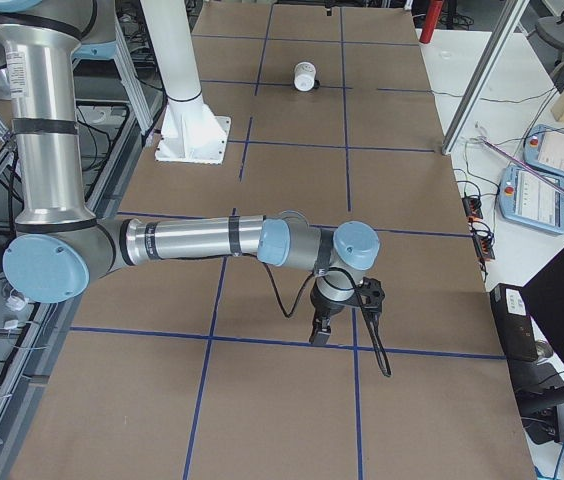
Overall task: Flip mug
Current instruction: 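Move the left gripper toward the white mug lying on its side, then close the left gripper on the rim of the white mug, then lift the mug with the left gripper and carry it toward the table center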
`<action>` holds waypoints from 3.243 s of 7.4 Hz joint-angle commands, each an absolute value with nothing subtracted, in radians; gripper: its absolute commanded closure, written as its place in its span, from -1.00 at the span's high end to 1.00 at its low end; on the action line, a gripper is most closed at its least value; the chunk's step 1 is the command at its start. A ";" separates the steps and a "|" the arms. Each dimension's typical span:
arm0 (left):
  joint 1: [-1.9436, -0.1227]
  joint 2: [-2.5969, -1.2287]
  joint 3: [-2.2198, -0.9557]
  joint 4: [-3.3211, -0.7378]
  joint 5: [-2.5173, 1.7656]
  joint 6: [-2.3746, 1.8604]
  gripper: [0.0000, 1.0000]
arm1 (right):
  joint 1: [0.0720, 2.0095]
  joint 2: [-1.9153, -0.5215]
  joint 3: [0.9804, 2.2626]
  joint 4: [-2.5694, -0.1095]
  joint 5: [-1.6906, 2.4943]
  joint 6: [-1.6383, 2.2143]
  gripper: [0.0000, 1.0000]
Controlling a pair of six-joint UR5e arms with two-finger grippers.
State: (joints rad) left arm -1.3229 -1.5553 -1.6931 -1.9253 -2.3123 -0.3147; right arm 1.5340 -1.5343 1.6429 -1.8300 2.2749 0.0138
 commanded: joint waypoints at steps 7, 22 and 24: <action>-0.876 -1.393 -1.617 -3.202 -2.055 -1.451 1.00 | 1.534 -1.534 1.643 -1.830 2.275 0.014 1.00; -0.701 -1.718 -1.395 -3.526 -1.904 -1.701 -1.00 | 1.534 -1.534 1.643 -1.830 2.275 0.014 1.00; -0.729 -1.739 -1.524 -3.260 -1.927 -1.700 -1.00 | 1.534 -1.534 1.643 -1.830 2.275 0.014 1.00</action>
